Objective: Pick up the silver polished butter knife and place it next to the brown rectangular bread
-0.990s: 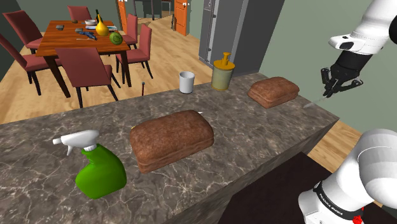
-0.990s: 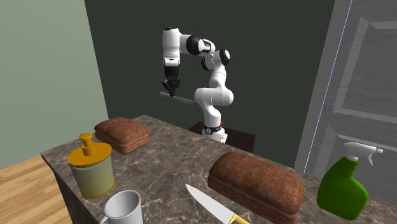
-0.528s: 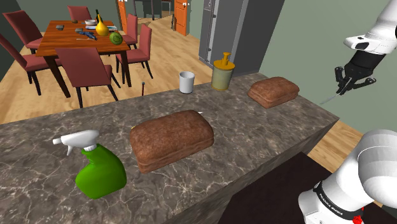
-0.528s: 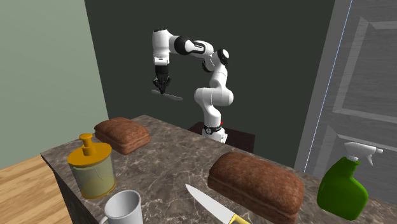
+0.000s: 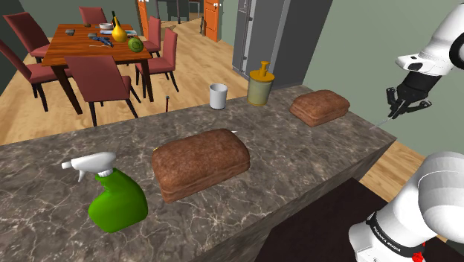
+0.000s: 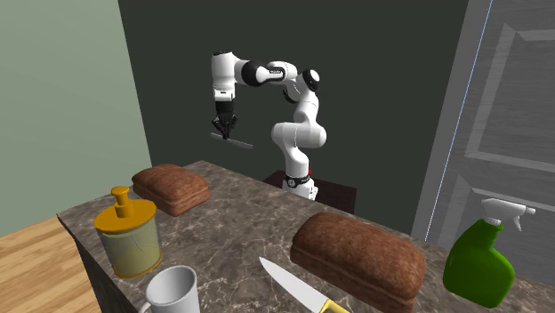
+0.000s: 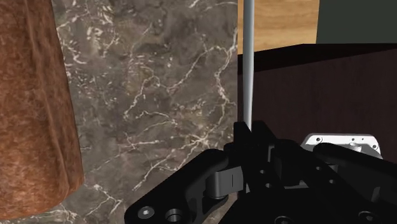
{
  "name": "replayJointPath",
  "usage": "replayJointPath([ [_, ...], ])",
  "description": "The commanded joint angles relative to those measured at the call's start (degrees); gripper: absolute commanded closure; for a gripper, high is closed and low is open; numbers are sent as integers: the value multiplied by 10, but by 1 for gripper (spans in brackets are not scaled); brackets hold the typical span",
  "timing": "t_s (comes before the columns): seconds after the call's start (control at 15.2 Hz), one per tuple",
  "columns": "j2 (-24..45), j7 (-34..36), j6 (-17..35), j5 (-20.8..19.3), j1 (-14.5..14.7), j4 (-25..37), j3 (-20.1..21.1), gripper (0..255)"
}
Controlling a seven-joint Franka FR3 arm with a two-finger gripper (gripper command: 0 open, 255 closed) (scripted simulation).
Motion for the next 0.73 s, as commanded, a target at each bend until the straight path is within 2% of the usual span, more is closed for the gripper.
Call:
replayJointPath([
  [0.0,-2,1,11,-9,-2,-13,-9,255],
  [0.66,-11,11,70,-56,-17,-78,-60,255],
])
